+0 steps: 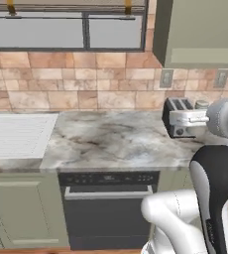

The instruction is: Collect the turmeric, ketchup, and shaker from the cabinet and place them next to the stove.

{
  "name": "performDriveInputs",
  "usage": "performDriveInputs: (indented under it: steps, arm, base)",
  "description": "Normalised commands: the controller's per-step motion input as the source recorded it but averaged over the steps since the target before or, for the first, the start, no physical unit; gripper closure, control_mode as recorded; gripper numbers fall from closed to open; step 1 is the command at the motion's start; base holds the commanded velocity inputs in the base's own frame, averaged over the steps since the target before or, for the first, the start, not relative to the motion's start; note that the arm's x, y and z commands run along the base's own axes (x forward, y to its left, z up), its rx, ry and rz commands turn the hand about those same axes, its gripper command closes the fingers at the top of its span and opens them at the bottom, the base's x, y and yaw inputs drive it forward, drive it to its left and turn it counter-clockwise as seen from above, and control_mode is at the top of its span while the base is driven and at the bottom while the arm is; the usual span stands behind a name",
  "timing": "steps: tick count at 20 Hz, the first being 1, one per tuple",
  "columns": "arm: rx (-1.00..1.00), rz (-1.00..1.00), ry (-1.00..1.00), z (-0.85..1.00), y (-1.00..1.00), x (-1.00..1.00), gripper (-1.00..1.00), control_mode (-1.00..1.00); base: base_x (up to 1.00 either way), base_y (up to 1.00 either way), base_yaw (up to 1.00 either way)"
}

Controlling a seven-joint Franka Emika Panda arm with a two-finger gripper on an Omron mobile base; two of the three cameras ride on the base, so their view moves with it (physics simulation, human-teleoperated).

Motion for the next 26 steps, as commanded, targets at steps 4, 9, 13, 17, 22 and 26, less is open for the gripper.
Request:
performDriveInputs:
  steps: [4,9,13,17,22,26]
  arm:
    - [0.00,0.00,0.00,0.00,0.00,0.00,1.00,1.00]
    - [0.00,0.00,0.00,0.00,0.00,0.00,1.00,1.00]
    - [0.00,0.00,0.00,0.00,0.00,0.00,1.00,1.00]
    - [0.00,0.00,0.00,0.00,0.00,0.00,1.00,1.00]
    - [0.00,0.00,0.00,0.00,0.00,0.00,1.00,1.00]
    - [0.00,0.00,0.00,0.00,0.00,0.00,1.00,1.00]
  base:
    - [-0.21,0.73,0.45]
    - [-0.13,0.78,0.48]
    - [-0.11,0.76,0.50]
    - [-0.07,0.81,0.51]
    - [-0.03,0.82,0.51]
    - [0.00,0.80,0.51]
